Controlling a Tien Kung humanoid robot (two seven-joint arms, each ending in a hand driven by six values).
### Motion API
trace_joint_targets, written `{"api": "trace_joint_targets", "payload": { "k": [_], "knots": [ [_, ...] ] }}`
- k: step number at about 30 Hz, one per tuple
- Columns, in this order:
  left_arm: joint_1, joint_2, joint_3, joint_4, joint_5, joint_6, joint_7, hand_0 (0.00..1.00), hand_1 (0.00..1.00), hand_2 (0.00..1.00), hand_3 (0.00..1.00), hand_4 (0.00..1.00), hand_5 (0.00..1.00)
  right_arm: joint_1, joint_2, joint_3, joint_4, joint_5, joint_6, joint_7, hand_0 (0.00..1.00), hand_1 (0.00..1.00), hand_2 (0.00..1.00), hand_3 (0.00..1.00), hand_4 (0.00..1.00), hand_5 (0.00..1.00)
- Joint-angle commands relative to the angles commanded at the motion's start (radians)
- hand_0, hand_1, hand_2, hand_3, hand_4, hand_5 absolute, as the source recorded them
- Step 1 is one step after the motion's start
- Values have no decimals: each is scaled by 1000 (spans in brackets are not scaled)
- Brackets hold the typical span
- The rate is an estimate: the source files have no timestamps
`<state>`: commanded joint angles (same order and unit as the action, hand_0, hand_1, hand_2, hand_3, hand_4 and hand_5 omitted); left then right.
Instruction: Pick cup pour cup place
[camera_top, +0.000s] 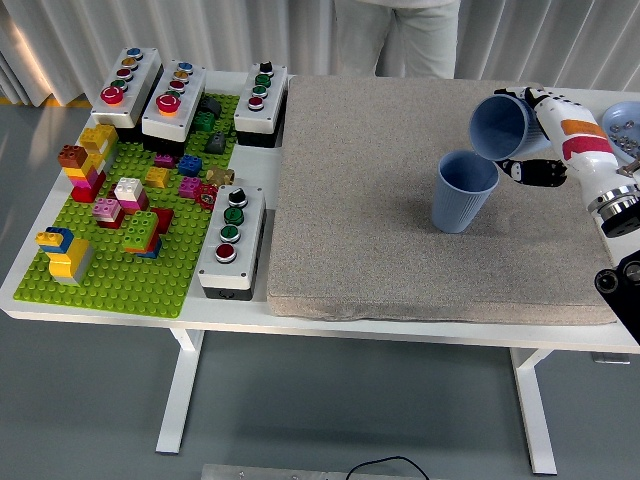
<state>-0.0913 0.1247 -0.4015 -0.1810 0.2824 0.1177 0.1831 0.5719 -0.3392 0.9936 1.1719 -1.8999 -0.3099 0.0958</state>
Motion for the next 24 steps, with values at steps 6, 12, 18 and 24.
{"api": "trace_joint_targets", "payload": {
  "k": [6, 12, 18, 24],
  "knots": [
    [1, 0, -1, 0, 2, 0, 1, 727, 779, 823, 690, 506, 948, 0, -1, -11, 1, 3, -10, 6, 804, 636, 531, 568, 635, 40],
    [4, 0, -4, 0, 4, 0, 2, 727, 780, 823, 691, 506, 948, 1, -7, -29, 1, -3, -20, 5, 811, 636, 531, 565, 627, 29],
    [5, 1, -4, -1, 5, 0, 2, 727, 780, 823, 691, 506, 948, 7, -11, -50, -10, 8, -34, 19, 812, 635, 530, 566, 622, 26],
    [5, 1, -4, -1, 5, 0, 2, 726, 781, 823, 691, 507, 948, 13, -17, -62, -17, 19, -42, 31, 814, 634, 529, 559, 619, 20]
  ]
}}
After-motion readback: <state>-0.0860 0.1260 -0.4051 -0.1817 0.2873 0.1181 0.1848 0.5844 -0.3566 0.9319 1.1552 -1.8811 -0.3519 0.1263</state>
